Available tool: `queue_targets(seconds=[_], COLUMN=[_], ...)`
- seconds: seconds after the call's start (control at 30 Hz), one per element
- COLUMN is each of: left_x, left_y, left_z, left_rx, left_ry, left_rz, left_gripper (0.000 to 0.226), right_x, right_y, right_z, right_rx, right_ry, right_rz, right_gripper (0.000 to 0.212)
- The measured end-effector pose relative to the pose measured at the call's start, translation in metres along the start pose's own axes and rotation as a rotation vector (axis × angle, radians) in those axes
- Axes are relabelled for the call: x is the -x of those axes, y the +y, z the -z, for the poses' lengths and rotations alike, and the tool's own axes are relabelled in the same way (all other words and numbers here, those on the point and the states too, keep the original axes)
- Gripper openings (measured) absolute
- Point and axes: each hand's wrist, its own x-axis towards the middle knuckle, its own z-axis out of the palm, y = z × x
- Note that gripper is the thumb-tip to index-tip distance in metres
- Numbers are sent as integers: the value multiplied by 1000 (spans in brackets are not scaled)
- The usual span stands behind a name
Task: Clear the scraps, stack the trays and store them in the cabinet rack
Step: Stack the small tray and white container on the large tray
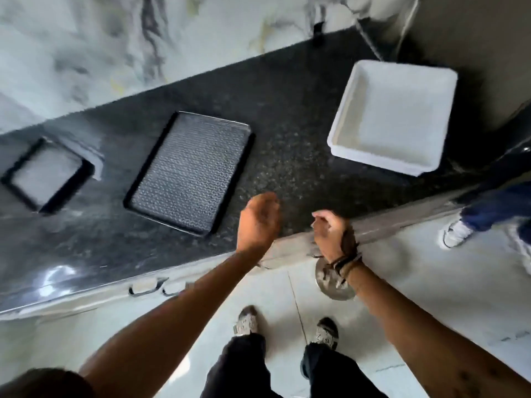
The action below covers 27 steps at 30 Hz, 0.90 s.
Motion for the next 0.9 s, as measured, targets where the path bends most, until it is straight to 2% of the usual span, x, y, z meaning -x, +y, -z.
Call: queue_targets(seconds=[0.03,0.07,0.13,0.17,0.23,0.3,0.37,0.5,0.6,0.67,0.8,0.9], left_x=[-14,-25,-48,-57,-74,-88,-101,-124,-142,-156,-176,-168], left_y=[-9,-18,-46,-58,-90,-122,-147,-180,-194,-204,-217,-223], left_z=[36,50,110,131,172,193,201,207,228,248,278,282], left_rx=[-48,-92,-109,-97,-12,61,167,261,162,58,-108,-162], left_ry=[196,323,583,649,647,539,445,384,317,258,135,69], left_rz=[38,126,480,694,1028,1150,1131,1016,930,864,730,668], left_gripper=[20,27,44,50,55,60,57,43,26,27,27,24], right_x=[-18,-34,-72,-91,-137,-178,-210,-246,-244,-225,-159,-113], right_y=[-34,-47,-97,-114,-143,-158,-162,-156,-152,-150,-138,-124], right_z=[-17,-25,-65,-83,-123,-156,-180,-218,-226,-220,-201,-190], right_rx=[13,56,153,216,428,696,863,977,949,913,753,735], right_ry=[-53,-61,-119,-171,-305,-377,-390,-392,-206,-145,-80,-88], right_rz=[101,166,312,340,347,274,142,19,-26,-98,-297,-372], right_gripper=[23,25,30,36,55,70,75,69,43,26,16,14])
